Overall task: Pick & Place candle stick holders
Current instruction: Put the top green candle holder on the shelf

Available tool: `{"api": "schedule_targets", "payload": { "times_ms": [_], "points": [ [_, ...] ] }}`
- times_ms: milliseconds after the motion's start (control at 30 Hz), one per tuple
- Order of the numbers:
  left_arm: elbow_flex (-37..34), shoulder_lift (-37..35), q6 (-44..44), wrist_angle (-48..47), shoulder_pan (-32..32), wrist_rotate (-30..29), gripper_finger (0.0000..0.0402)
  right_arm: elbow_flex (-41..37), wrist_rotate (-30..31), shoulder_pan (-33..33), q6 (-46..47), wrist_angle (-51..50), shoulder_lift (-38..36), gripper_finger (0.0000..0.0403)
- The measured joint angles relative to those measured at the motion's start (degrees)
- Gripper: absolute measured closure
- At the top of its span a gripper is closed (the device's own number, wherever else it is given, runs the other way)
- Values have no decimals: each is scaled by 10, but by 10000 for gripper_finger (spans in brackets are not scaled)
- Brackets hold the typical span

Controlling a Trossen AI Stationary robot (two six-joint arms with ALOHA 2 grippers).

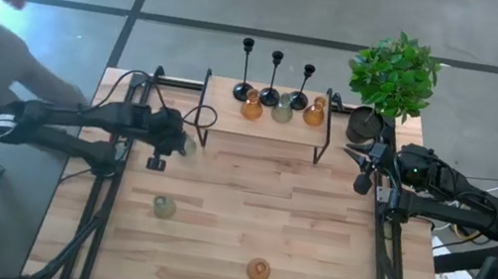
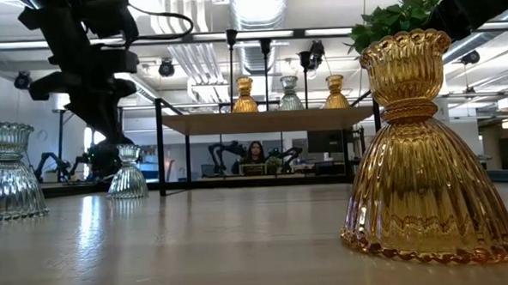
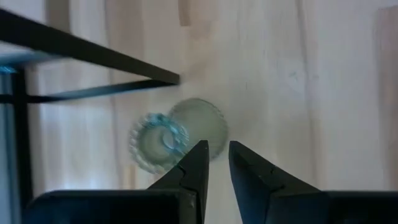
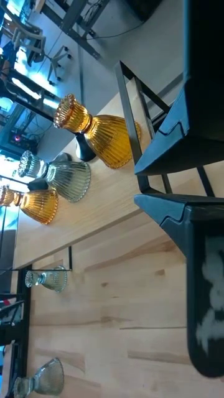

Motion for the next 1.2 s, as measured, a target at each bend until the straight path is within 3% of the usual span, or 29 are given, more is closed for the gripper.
{"api": "schedule_targets", "payload": {
  "times_ms": [200,567,1033,1200],
  "points": [
    [5,20,13,29,0,-61,332,0,0,0,0,0,0,351],
    [0,45,12,29,0,-54,287,0,0,0,0,0,0,351],
    [-1,112,0,69,0,-54,287,0,0,0,0,0,0,351],
    [1,127,-23,73,0,-81,293,0,0,0,0,0,0,351]
  ]
}}
